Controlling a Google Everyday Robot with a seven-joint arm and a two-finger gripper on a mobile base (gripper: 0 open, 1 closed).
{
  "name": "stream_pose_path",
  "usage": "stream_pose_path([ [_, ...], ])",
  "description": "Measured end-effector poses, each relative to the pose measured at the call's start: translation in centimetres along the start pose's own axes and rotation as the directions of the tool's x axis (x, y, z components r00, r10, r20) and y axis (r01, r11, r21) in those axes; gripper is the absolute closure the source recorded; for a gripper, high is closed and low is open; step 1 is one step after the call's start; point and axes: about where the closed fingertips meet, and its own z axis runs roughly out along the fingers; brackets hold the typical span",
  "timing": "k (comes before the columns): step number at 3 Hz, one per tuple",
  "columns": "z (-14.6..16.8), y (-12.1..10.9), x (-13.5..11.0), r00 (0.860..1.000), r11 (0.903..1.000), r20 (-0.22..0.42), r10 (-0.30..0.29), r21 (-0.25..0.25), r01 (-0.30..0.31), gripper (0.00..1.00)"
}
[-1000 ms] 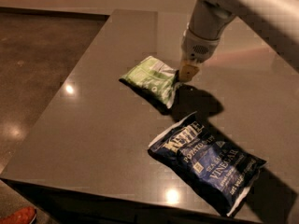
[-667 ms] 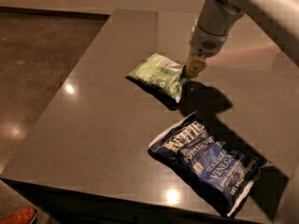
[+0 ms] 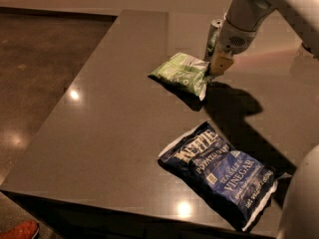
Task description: Move green jalapeno chip bag near redbull can
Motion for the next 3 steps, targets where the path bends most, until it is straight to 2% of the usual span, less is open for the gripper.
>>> stream_pose_path([
  [1,-0.2,-0.8,1.7,1.0,0.9998,-0.01,0.021,0.008,-0.021,1.0],
  [2,-0.1,-1.5,3.4,0.999,0.9992,-0.023,0.037,0.013,-0.037,0.79],
  [3,0.1,-2.0,4.1,0.999,0.9993,-0.027,0.035,0.013,-0.035,0.56],
])
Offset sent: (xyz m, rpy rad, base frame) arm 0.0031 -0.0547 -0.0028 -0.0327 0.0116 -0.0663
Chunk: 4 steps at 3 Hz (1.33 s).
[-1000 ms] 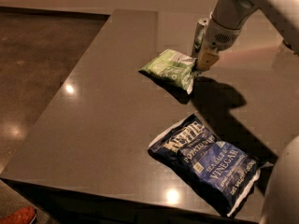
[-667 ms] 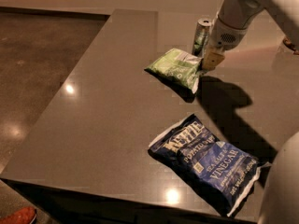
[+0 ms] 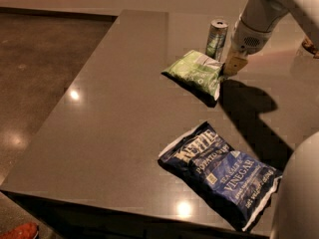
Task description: Move green jalapeno chip bag near redbull can
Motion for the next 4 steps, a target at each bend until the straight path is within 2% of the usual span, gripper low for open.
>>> stream_pose_path([
  [2,0.58,-0.3,-0.34,1.0,1.0,0.006,-0.001,0.006,0.001,0.08],
  [3,0.82,-0.42,-0.43,1.0,1.0,0.008,-0.002,0.007,0.002,0.0],
  [4,0.83,-0.42,-0.43,1.0,1.0,0.008,-0.002,0.007,0.002,0.0],
])
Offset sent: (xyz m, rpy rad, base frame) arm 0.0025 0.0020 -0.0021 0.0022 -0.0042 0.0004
